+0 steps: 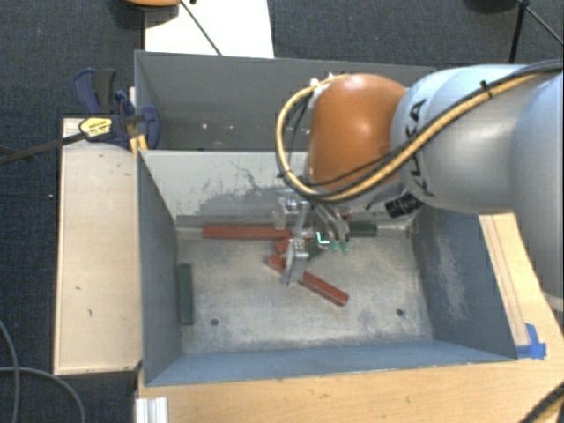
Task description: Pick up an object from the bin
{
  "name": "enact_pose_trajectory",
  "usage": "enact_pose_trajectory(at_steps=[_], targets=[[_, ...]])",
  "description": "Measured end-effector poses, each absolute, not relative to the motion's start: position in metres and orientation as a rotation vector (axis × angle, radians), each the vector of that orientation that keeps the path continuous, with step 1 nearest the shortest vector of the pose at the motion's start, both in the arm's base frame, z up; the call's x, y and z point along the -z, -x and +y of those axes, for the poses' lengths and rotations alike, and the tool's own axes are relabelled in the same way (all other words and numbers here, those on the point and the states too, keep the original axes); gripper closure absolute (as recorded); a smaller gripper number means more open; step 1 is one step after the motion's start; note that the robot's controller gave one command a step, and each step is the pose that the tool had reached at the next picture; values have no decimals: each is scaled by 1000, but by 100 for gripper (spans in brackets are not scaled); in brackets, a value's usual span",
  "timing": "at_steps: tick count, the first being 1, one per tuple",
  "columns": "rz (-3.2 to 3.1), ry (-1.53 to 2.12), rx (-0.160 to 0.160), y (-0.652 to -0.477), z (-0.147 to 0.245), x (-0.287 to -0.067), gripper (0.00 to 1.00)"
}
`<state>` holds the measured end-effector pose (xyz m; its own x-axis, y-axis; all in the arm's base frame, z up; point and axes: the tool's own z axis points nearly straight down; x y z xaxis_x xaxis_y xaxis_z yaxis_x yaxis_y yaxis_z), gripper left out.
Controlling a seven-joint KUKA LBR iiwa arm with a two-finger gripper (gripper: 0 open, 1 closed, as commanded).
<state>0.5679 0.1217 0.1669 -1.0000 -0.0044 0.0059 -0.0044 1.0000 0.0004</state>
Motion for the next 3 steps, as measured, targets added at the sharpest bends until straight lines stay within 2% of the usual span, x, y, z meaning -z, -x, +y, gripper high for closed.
enact_pose_trajectory(at_steps=[1, 2, 3], targets=[[-3144, -3, 2, -570, 121, -171, 0], [-3151, 75, 5, -579, 116, -137, 0], [-3143, 76, 2, -572, 97, -86, 0]])
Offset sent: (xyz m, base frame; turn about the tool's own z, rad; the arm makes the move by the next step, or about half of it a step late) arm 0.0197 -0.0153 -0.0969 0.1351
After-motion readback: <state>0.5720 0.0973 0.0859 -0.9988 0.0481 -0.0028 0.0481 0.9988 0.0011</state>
